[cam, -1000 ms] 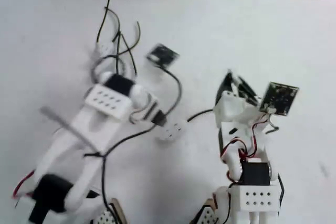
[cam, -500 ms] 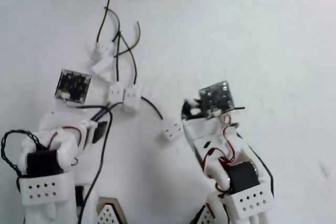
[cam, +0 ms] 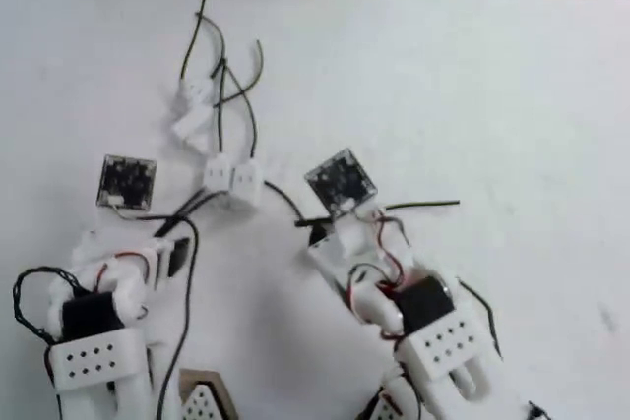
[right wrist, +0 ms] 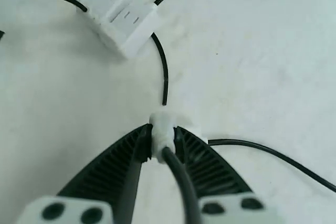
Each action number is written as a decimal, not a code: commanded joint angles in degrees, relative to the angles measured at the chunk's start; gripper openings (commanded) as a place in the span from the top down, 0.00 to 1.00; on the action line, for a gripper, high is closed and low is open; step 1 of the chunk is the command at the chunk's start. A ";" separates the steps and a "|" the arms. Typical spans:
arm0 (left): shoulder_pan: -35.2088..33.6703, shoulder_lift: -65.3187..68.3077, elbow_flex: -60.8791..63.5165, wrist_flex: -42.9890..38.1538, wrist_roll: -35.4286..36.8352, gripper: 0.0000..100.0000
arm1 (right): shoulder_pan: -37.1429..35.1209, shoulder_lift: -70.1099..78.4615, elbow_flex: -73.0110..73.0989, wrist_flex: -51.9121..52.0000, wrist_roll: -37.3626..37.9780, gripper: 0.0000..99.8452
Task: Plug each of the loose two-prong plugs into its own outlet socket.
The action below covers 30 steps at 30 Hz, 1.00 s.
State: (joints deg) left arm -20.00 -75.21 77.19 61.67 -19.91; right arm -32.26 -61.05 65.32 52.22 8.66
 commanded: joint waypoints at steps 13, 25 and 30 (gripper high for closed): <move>-1.01 -0.66 -0.18 -0.88 -0.35 0.69 | -1.80 13.49 -4.92 1.10 0.62 0.98; -0.92 -0.66 0.44 -1.23 -0.35 0.69 | -1.80 17.36 -4.31 -4.97 0.18 0.98; -0.92 -0.66 0.53 -1.23 -0.35 0.69 | -1.80 17.36 -2.73 -7.52 0.35 0.98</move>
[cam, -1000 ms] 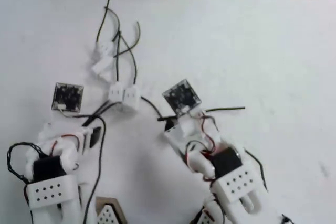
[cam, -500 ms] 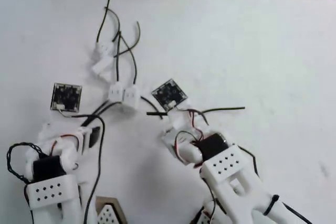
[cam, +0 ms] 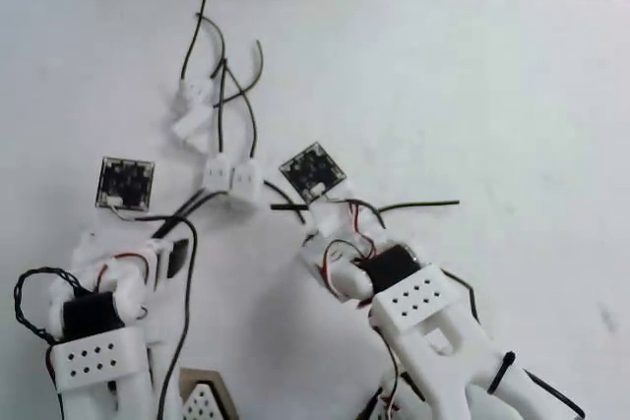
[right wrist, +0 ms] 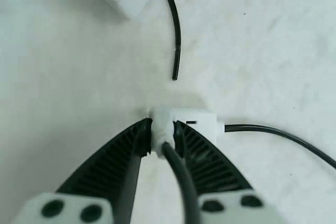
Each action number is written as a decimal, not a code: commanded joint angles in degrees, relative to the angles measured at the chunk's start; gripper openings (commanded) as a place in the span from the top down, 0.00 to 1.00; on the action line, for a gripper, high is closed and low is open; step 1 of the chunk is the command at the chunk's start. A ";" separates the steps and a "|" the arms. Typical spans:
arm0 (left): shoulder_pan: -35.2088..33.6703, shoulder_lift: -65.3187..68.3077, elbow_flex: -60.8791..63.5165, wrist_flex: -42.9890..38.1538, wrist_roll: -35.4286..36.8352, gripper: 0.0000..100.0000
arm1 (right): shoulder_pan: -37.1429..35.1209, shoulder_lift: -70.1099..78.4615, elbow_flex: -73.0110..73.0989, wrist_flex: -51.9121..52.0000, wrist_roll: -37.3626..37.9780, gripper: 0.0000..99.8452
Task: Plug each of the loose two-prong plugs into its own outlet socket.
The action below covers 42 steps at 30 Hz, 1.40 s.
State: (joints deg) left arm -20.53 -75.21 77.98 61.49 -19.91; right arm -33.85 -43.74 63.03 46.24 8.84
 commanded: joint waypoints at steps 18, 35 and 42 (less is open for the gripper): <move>-0.40 -0.66 -0.18 -1.05 -0.35 0.69 | -0.40 3.56 2.11 -2.51 0.44 0.98; -0.40 -0.66 -0.18 -1.05 -0.35 0.69 | -2.07 14.64 0.53 -4.97 0.53 0.98; -0.40 -0.66 -0.18 -1.05 -0.44 0.69 | -1.71 17.19 -0.88 -5.14 2.29 0.98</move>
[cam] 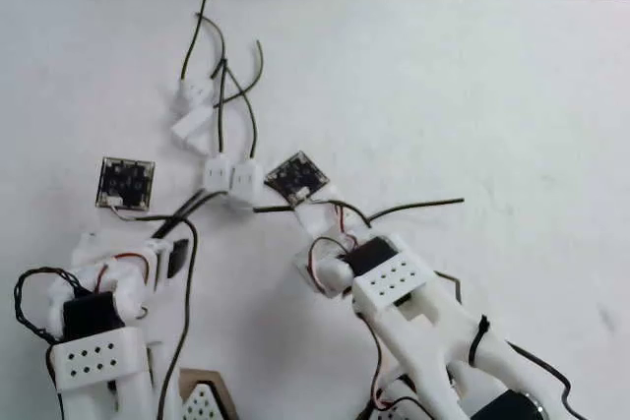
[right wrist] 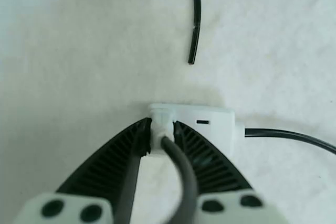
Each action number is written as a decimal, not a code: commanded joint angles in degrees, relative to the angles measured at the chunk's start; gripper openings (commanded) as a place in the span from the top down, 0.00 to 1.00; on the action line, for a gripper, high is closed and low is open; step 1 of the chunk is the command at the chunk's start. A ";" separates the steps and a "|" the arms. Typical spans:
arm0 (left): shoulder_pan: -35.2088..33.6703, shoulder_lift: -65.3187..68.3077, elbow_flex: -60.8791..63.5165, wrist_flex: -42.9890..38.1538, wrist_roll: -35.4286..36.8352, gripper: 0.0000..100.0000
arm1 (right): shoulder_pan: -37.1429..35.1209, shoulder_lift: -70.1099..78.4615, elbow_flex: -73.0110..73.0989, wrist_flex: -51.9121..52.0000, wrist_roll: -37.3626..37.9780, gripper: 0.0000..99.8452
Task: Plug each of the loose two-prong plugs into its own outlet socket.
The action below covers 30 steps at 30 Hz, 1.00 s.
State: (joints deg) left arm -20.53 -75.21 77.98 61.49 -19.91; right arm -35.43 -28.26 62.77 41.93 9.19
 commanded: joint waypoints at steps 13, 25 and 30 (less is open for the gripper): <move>-0.40 -0.66 -0.18 -1.05 -0.44 0.69 | 3.91 -8.66 -8.00 -1.27 2.90 0.98; -0.40 -0.66 -0.09 -1.05 -0.44 0.69 | 2.59 5.14 -19.60 -14.20 2.90 0.98; -0.40 -0.66 -0.09 -1.05 -0.44 0.69 | 1.89 21.58 -30.42 -16.04 2.81 0.98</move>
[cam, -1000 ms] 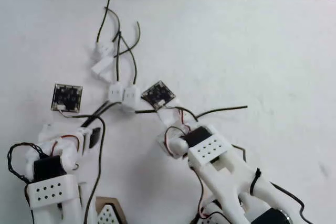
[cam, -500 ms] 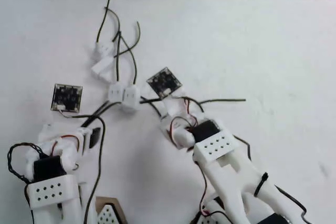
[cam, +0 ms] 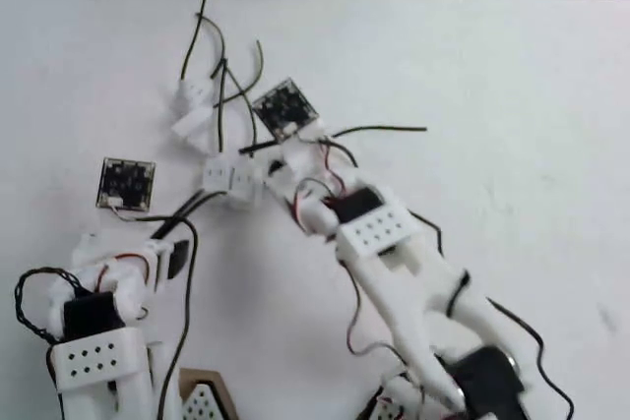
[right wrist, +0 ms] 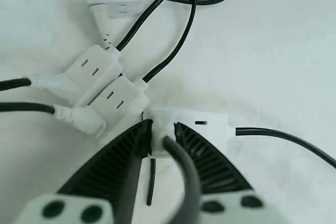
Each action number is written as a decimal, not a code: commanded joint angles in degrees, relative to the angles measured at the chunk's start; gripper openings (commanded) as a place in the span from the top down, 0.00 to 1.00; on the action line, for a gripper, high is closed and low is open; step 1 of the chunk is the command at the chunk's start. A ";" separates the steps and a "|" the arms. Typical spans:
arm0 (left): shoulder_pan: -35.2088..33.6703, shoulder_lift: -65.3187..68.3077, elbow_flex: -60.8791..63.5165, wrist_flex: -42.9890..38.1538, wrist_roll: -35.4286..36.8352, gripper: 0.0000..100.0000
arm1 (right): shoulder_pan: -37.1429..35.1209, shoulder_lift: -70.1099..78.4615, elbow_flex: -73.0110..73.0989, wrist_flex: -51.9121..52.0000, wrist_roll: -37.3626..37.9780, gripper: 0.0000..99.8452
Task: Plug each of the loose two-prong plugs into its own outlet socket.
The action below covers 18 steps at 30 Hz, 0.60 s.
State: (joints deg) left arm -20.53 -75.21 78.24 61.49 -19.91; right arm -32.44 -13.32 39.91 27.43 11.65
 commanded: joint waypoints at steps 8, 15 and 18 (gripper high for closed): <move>-0.40 -0.66 -0.35 -1.05 -0.44 0.69 | -1.45 13.58 -18.02 12.35 -8.70 0.78; -0.40 -0.66 -0.35 -1.05 -0.44 0.69 | -2.33 4.09 -19.43 19.82 -9.32 0.84; -0.40 -0.66 -0.35 -1.05 -0.44 0.69 | -2.07 -2.77 -19.43 24.31 -9.32 0.90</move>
State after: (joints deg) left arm -20.53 -75.21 78.24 61.49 -19.91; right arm -34.29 -8.13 23.03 48.26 2.86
